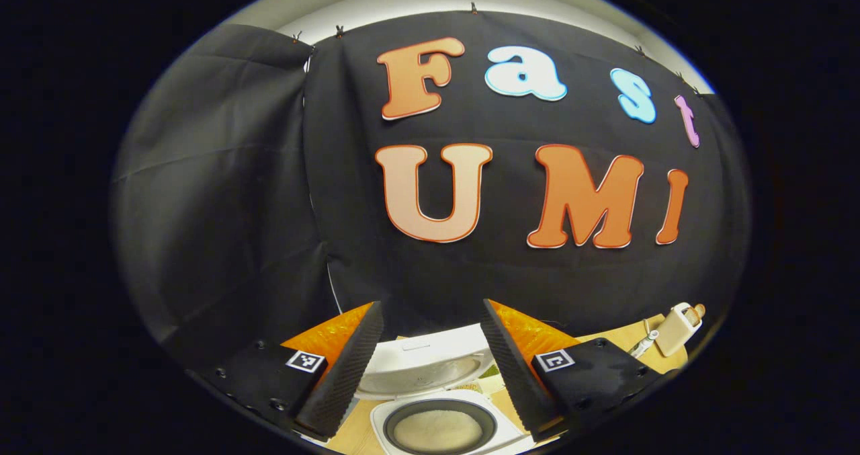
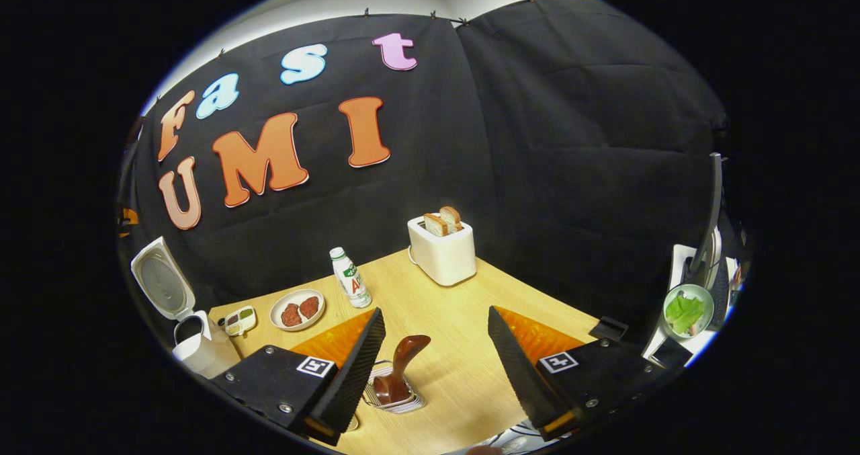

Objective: Close the left gripper, press the button to open the rice cooker; take a wooden spoon from the chopstick holder with the right hand, scoop a spoonful of rice and pour it into the rice cooker, then put the wooden spoon back into the chopstick holder.

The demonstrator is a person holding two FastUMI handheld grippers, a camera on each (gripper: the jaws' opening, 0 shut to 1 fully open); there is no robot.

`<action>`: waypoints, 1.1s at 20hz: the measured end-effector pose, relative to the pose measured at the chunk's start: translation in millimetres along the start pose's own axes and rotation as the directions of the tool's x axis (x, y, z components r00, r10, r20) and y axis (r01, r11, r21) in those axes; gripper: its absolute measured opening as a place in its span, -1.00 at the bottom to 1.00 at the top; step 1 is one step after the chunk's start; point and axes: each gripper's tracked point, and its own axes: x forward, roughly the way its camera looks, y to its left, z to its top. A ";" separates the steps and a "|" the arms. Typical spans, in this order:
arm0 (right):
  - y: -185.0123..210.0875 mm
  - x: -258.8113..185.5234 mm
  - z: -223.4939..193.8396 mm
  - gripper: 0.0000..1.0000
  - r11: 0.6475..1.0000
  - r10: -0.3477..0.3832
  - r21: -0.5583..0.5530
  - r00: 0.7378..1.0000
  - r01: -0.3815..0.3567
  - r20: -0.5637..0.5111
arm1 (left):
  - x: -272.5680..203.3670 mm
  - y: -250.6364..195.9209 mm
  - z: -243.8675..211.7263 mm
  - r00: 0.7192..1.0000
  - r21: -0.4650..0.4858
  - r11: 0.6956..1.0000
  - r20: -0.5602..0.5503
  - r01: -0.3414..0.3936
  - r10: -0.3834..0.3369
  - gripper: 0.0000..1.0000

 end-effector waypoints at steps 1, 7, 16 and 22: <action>0.0 0.6 2.3 0.90 1.000 -0.007 -0.005 1.000 0.007 0.000 | 14.0 -0.1 -7.5 1.000 -0.009 1.000 -0.029 -0.001 0.001 0.96; 0.5 2.4 9.9 0.90 1.000 -0.018 -0.026 1.000 0.017 -0.011 | 57.1 4.8 -49.2 0.989 -0.042 0.999 -0.148 -0.013 0.007 0.96; 37.0 -16.4 26.4 0.90 0.992 0.064 -0.115 0.997 -0.059 0.037 | 29.4 1.5 -68.5 0.983 -0.093 0.996 -0.181 0.010 -0.026 0.99; 70.0 -23.2 35.8 0.90 0.975 0.190 -0.129 0.981 -0.183 0.043 | -5.9 -4.6 -83.1 0.987 0.040 0.999 -0.161 -0.002 0.009 1.00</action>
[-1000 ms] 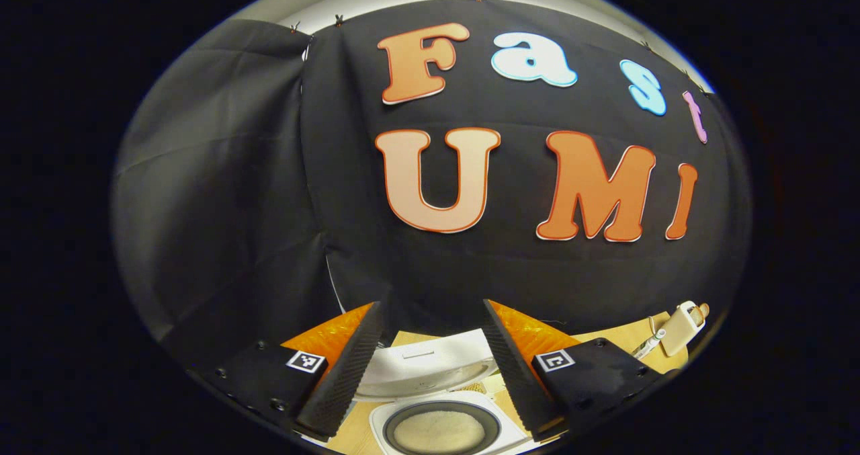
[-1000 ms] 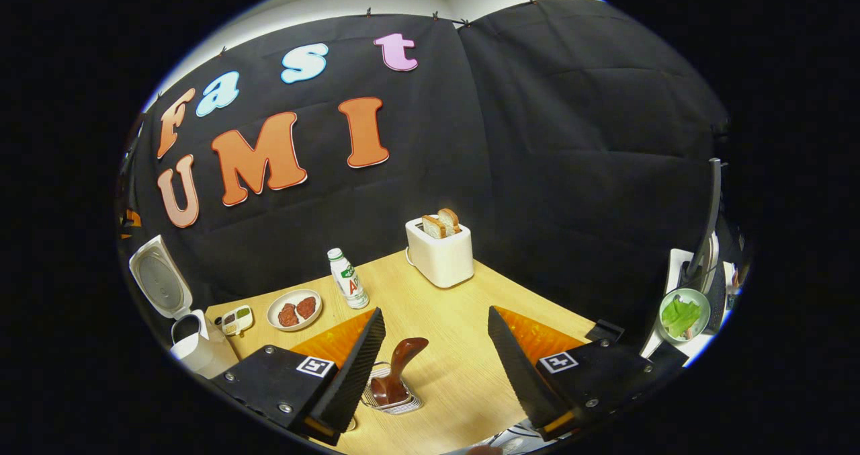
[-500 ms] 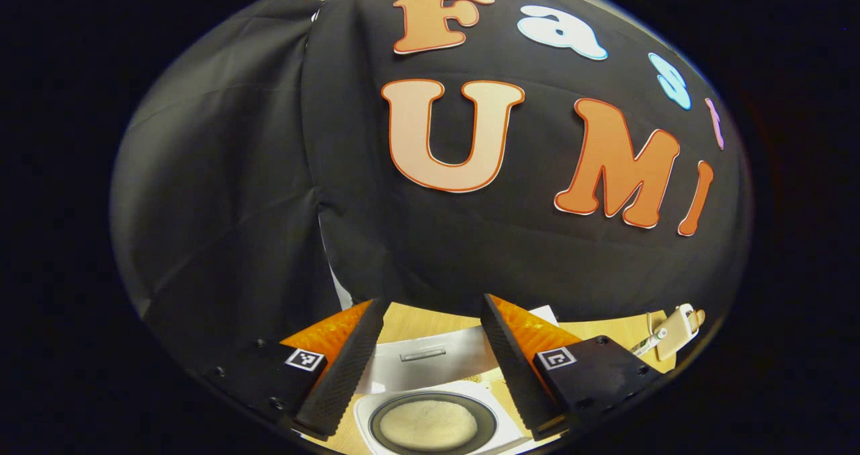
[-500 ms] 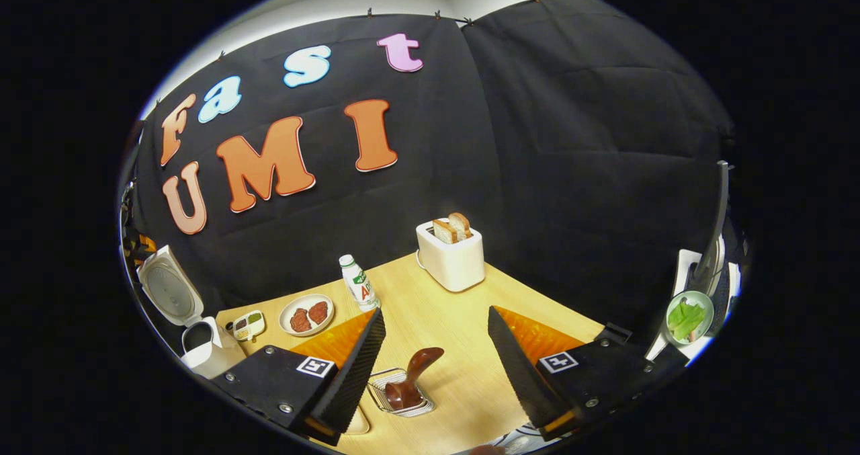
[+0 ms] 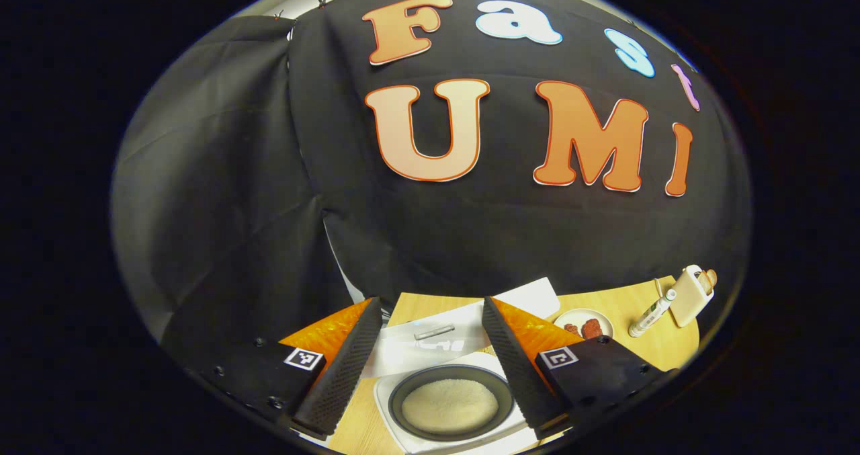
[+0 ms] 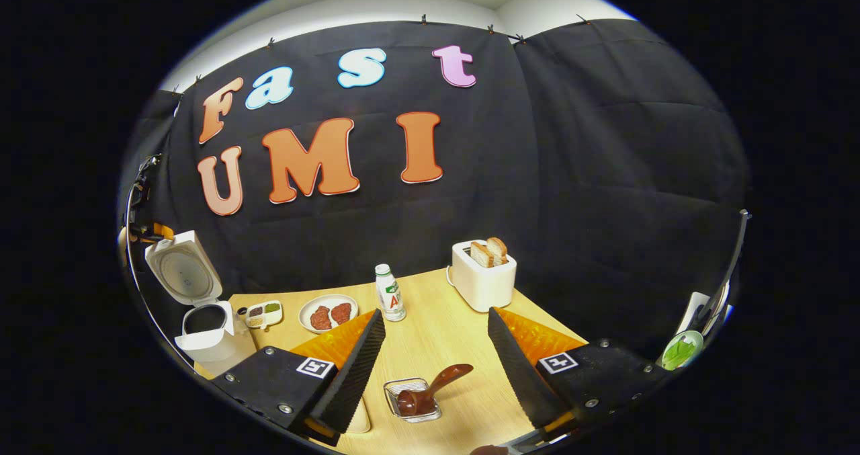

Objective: Close the left gripper, press the button to open the rice cooker; take a wooden spoon from the chopstick holder with the right hand, scoop a spoonful of rice and pour it into the rice cooker, then put the wooden spoon back into the chopstick holder.

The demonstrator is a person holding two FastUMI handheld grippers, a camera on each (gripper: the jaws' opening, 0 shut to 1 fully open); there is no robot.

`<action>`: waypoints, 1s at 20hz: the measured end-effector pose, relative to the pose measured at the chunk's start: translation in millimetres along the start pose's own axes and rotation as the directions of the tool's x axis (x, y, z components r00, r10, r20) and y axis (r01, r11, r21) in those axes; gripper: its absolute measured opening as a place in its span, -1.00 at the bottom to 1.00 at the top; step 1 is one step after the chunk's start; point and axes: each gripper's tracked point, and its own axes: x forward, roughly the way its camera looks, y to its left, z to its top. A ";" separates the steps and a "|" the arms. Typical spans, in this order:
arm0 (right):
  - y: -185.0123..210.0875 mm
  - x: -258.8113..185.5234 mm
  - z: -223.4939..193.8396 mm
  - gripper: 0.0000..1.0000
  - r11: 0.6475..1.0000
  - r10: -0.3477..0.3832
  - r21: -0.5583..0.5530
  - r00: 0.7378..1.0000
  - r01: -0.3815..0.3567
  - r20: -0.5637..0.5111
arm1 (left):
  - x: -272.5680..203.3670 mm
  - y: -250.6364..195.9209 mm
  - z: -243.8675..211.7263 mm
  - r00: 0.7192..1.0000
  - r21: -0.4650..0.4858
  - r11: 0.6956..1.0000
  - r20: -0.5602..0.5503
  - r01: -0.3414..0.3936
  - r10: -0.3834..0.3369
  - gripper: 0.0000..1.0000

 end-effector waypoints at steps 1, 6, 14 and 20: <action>2.3 -0.3 1.5 0.90 1.000 0.015 0.002 1.000 -0.015 0.000 | -2.4 3.5 -2.4 1.000 -0.023 1.000 -0.002 0.002 -0.002 1.00; -0.5 -4.4 -1.0 0.90 0.998 0.054 -0.012 0.999 -0.054 0.006 | -22.9 -4.3 -23.6 0.999 -0.069 0.997 -0.038 0.020 -0.023 1.00; 8.3 -0.4 -12.8 0.90 0.992 0.121 0.031 0.993 -0.121 -0.016 | -73.2 -36.6 -127.8 0.988 -0.167 0.984 -0.127 0.064 -0.085 1.00; 27.8 -4.4 -31.5 0.90 0.984 0.176 -0.001 0.983 -0.176 -0.049 | -88.3 -40.4 -202.0 0.983 -0.226 0.974 -0.174 0.017 -0.057 1.00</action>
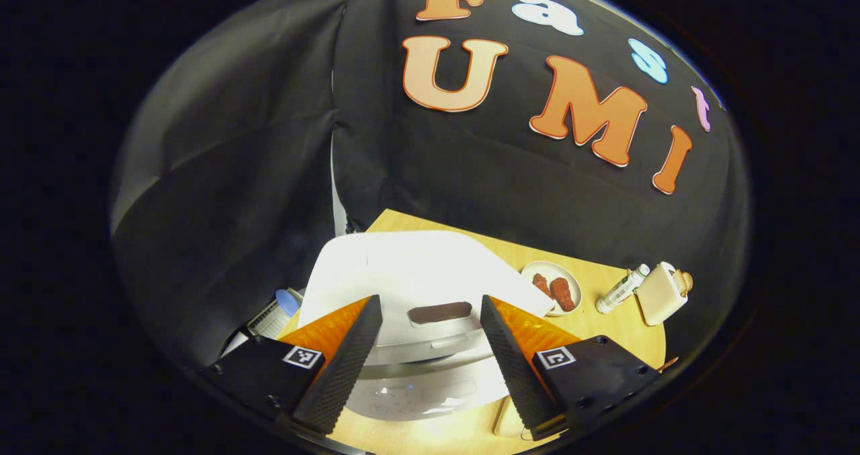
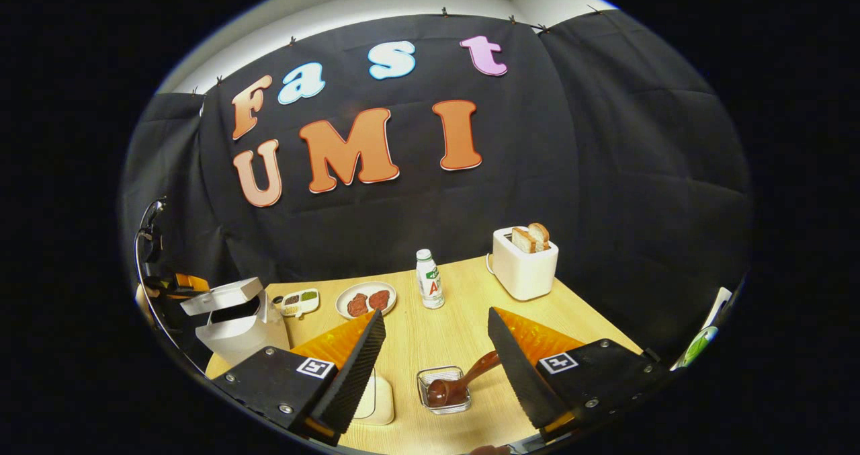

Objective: Close the left gripper, press the button to open the rice cooker; take a wooden spoon from the chopstick holder with the right hand, scoop a spoonful of rice and pour it into the rice cooker, then put the wooden spoon back into the chopstick holder.

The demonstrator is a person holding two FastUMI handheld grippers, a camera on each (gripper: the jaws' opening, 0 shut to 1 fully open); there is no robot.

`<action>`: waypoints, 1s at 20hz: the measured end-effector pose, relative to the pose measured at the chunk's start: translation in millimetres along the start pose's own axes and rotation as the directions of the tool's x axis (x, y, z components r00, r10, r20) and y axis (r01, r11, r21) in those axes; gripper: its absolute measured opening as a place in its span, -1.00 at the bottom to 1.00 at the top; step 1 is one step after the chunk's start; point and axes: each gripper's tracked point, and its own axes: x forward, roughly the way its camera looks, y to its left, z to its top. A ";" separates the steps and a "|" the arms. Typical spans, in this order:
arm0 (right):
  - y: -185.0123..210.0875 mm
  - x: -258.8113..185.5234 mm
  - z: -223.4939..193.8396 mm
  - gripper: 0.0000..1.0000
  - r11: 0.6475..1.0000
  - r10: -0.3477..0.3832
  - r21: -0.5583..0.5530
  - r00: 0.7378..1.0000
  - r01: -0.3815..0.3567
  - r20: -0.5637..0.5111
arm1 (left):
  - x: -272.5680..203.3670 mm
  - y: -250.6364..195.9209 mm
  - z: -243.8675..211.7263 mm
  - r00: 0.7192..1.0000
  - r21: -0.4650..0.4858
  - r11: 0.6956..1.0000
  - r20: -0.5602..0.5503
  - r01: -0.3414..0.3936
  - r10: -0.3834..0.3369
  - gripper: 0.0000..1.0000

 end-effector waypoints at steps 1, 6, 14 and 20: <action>1.1 -0.5 -2.9 0.90 1.000 0.006 0.001 1.000 -0.006 -0.008 | 0.4 1.7 -10.6 1.000 0.001 1.000 -0.007 -0.008 0.008 1.00; 5.1 -2.8 -14.9 0.91 1.000 0.024 0.008 0.999 -0.023 -0.038 | 11.4 14.5 -62.7 0.998 -0.014 0.999 -0.047 -0.044 0.043 1.00; -3.4 -12.7 -25.3 0.90 1.000 0.010 0.015 0.999 -0.010 -0.050 | 0.1 10.0 -66.1 0.998 0.087 0.995 -0.023 -0.057 0.059 1.00; -10.3 -31.9 -8.9 0.91 1.000 -0.003 -0.016 1.000 0.003 0.004 | -91.7 26.0 -9.6 0.977 0.044 0.998 0.209 -0.041 0.031 1.00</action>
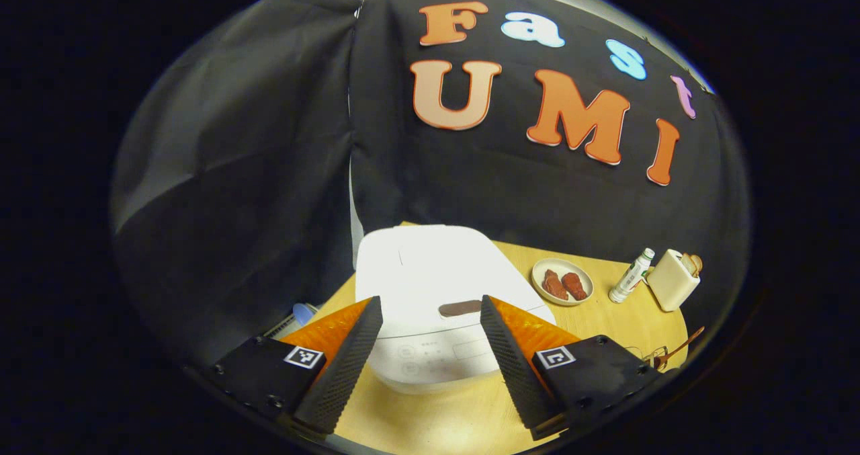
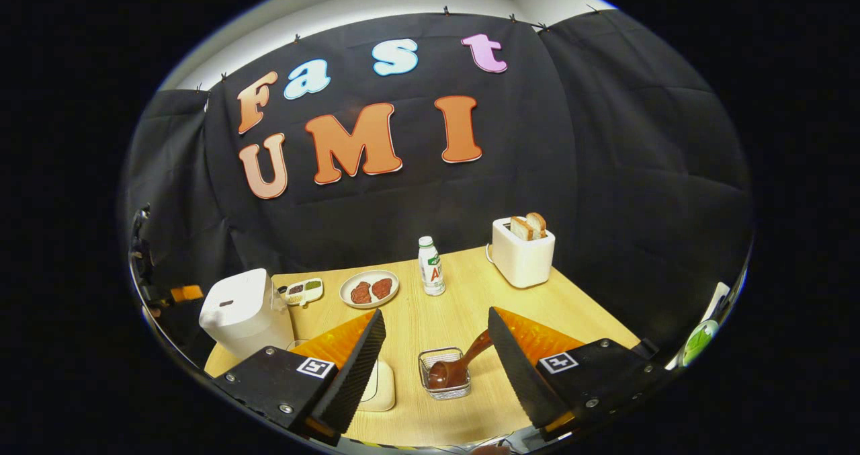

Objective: Close the left gripper, press the button to open the rice cooker; take a wooden spoon from the chopstick holder with the right hand, scoop a spoonful of rice and pour it into the rice cooker, then put the wooden spoon back into the chopstick holder.

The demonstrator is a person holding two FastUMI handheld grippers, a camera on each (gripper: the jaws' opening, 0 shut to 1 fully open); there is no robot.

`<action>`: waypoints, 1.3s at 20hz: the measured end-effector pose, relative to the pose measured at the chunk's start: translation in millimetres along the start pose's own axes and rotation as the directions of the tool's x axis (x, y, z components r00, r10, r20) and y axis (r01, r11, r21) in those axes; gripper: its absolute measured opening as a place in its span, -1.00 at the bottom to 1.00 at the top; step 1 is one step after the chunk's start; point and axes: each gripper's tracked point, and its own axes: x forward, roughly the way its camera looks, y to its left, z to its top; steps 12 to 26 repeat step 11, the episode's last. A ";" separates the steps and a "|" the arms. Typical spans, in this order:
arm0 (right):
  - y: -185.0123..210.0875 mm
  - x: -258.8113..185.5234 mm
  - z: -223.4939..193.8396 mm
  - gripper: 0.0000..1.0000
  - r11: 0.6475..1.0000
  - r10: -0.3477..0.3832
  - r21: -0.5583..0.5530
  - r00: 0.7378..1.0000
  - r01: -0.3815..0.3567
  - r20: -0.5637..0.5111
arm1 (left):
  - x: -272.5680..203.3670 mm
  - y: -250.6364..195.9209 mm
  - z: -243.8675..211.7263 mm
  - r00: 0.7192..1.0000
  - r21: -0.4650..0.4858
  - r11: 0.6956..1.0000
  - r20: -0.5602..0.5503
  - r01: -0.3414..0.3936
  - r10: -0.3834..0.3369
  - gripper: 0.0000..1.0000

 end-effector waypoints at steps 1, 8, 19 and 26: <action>-1.6 -3.2 5.0 0.90 1.000 -0.005 -0.009 1.000 0.005 0.011 | -19.5 1.4 16.5 0.999 -0.010 1.000 0.043 0.010 -0.010 1.00; -1.4 -25.2 47.0 0.89 0.998 -0.010 -0.062 0.994 0.017 0.109 | -127.9 12.5 85.9 0.980 0.014 0.999 0.193 0.052 -0.054 0.98; 3.1 -34.7 63.4 0.90 0.997 -0.002 -0.074 0.990 0.012 0.143 | -150.9 14.5 98.5 0.974 0.036 0.998 0.219 0.054 -0.060 0.98; 3.1 -34.7 63.4 0.90 0.997 -0.002 -0.074 0.990 0.012 0.143 | -150.9 14.5 98.5 0.974 0.036 0.998 0.219 0.054 -0.060 0.98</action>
